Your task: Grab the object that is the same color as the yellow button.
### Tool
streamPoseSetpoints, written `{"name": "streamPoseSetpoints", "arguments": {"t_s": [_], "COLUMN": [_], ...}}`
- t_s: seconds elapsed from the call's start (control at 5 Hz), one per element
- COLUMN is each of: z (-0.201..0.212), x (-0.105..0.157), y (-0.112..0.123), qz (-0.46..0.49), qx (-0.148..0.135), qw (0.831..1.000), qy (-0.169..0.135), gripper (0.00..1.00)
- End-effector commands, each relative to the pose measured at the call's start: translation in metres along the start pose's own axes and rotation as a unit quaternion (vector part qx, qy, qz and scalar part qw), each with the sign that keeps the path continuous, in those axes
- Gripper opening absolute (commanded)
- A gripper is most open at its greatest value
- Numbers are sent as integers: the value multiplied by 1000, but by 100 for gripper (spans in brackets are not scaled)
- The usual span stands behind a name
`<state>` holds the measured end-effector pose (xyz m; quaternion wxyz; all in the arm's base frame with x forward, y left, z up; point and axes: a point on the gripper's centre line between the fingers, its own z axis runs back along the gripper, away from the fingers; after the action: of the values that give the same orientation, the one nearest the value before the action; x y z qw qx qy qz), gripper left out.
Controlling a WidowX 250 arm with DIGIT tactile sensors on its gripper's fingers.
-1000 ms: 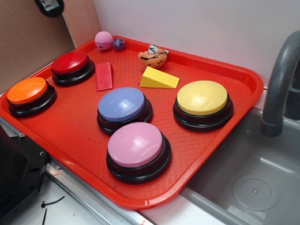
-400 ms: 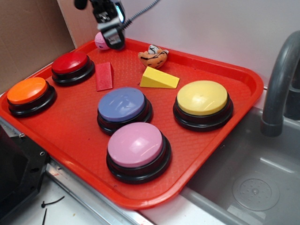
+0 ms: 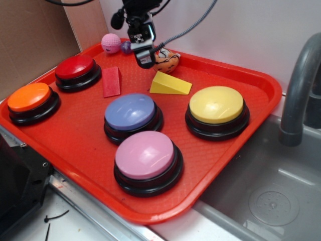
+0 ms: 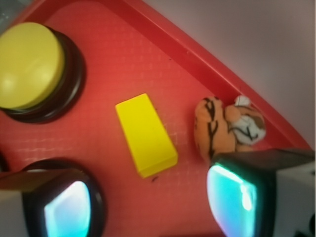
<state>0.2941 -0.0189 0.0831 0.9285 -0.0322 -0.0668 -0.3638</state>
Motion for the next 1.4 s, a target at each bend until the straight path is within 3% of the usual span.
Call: {"name": "streamPoseSetpoints", "arguments": {"t_s": [0.0,0.6,1.0,1.2], "z": [-16,-50,-65,-71], "x": [14,14,10,-2], "y": [2,5,-5,-2], "qz": [-65,-85,-155,-146], "qx": [15,1,3,-14], "qw": [998,996,987,988], "qy": [-6,23,35,45], "gripper": [100,100,100,100]}}
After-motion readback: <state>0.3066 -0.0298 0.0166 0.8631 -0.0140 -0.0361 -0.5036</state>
